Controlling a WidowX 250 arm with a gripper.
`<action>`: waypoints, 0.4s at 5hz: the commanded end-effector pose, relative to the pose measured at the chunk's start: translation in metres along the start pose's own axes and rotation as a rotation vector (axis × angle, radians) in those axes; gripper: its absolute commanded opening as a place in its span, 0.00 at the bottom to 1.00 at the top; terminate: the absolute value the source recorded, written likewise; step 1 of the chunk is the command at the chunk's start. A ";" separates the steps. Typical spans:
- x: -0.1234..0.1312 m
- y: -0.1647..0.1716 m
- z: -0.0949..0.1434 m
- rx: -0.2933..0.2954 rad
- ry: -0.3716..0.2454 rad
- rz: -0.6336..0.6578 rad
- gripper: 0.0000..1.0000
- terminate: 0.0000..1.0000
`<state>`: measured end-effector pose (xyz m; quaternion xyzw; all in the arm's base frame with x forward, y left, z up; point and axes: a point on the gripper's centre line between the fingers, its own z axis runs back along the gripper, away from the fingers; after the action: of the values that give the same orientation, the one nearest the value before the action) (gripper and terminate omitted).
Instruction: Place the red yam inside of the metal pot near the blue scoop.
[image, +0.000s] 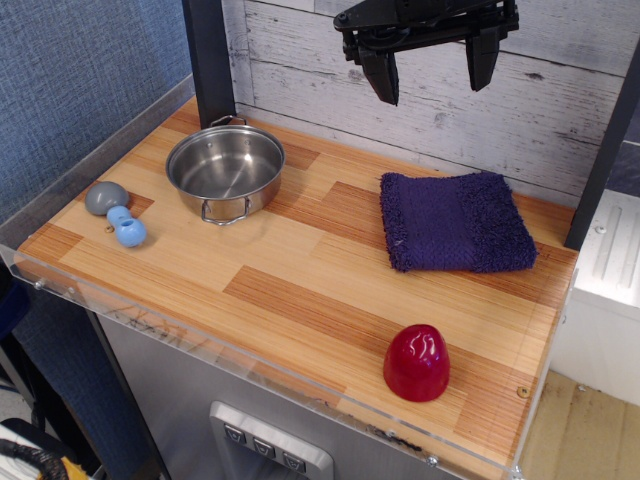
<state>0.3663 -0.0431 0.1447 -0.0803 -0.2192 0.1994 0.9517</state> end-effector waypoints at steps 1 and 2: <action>0.000 0.000 0.000 0.000 0.000 0.000 1.00 0.00; -0.030 -0.022 0.001 -0.016 0.047 -0.101 1.00 0.00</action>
<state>0.3466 -0.0778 0.1198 -0.0740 -0.1750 0.1459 0.9709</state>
